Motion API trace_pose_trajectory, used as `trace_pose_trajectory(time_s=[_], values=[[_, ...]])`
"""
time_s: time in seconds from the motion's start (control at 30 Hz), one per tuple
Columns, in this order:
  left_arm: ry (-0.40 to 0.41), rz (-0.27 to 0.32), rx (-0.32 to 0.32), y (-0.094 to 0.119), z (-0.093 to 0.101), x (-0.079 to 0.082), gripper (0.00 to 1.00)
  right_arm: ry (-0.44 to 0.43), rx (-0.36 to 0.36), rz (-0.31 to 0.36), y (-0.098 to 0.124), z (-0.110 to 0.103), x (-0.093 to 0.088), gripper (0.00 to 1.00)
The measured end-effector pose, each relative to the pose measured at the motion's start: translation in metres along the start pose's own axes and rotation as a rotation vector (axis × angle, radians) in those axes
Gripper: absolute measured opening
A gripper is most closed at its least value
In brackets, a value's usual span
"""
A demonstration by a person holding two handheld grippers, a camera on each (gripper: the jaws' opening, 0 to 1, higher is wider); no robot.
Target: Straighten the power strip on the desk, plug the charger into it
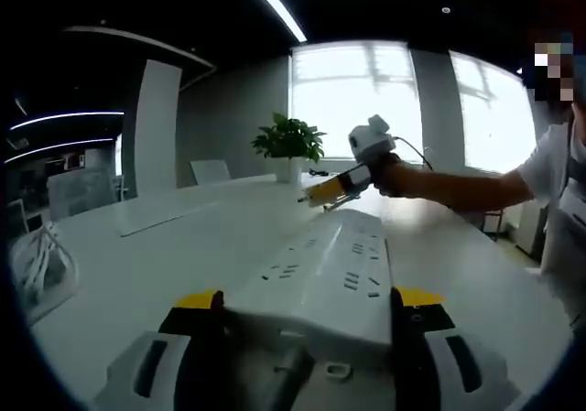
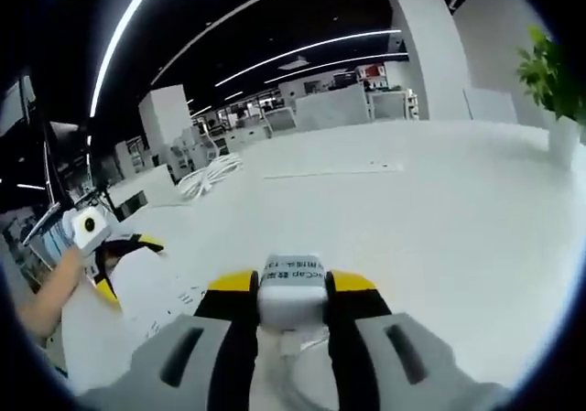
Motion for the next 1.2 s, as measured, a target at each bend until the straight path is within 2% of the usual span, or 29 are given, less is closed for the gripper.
trace_pose_trajectory(time_s=[0.2, 0.33, 0.6, 1.2], values=[[0.000, 0.000, 0.000, 0.000, -0.001, 0.000, 0.75, 0.004, 0.008, -0.045, 0.006, -0.008, 0.000, 0.27], [0.000, -0.003, 0.004, 0.000, 0.000, 0.000, 0.75, -0.011, 0.001, -0.063, 0.013, -0.011, 0.006, 0.27], [0.001, -0.002, 0.004, 0.000, 0.001, 0.000, 0.75, 0.014, 0.001, -0.103, 0.025, -0.018, 0.017, 0.27], [0.001, -0.002, 0.004, 0.000, -0.002, 0.001, 0.75, 0.040, 0.054, -0.204, 0.041, -0.041, 0.019, 0.27]])
Point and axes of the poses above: the point that each gripper's makers call its tool centre point, and the gripper's own axes: y roughly backward along the fingers, z roughly to its right, x roughly out of its top, the point moved 9 cm from there along y, roughly backward along the fingers, and after that the axes turned 9 degrees about y, right-handed, at the moved point
